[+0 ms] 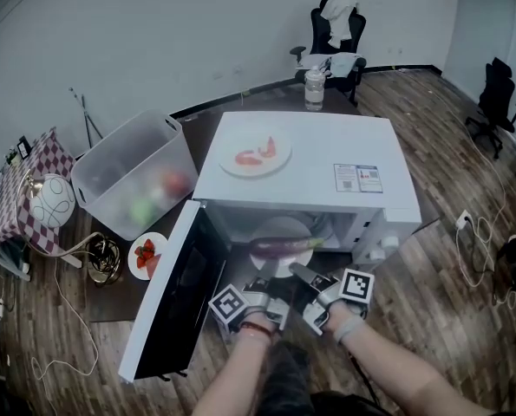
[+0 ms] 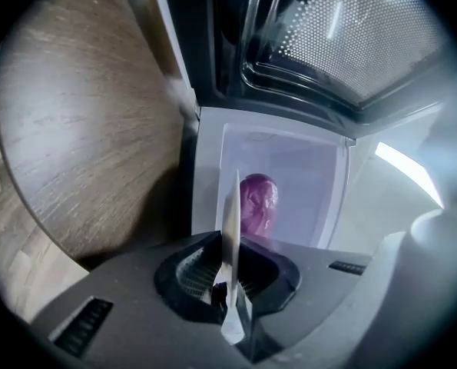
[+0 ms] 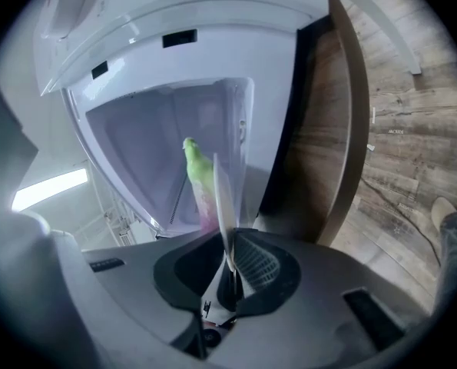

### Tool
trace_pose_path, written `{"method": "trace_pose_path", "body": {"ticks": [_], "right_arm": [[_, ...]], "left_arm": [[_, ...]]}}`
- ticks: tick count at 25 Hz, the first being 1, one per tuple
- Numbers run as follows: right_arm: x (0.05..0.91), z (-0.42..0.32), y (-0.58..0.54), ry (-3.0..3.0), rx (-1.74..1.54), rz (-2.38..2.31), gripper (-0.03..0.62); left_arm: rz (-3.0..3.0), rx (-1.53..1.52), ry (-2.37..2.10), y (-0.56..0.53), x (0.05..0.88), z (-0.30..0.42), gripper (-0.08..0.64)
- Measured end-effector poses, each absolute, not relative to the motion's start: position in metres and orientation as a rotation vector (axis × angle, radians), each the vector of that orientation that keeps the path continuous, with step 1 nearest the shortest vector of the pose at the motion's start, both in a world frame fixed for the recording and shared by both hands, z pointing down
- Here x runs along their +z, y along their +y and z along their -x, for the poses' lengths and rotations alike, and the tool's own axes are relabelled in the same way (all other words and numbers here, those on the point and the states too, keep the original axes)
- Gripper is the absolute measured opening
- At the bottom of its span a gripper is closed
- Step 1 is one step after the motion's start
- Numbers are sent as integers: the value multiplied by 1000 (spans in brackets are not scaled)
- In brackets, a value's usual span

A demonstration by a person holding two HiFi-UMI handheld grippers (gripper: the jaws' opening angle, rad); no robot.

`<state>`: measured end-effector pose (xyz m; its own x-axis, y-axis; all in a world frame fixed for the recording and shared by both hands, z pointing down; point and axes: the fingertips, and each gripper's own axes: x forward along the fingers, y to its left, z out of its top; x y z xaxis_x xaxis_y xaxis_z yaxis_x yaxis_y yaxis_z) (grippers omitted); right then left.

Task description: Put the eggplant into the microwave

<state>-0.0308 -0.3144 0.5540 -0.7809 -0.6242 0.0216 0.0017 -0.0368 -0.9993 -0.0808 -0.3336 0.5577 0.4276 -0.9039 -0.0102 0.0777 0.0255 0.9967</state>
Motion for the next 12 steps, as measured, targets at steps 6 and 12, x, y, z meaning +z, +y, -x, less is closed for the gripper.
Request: {"method": "trace_pose_path", "body": {"ticks": [6,12], "right_arm": [[561,27,-318,1748,-1884,735,26],[557,26,-325,1729,-1873,751,25]], "left_arm": [[-1330,-895,-822,-336,556,77,37],[-1354,-875,-807,-341,552,76,67]]}}
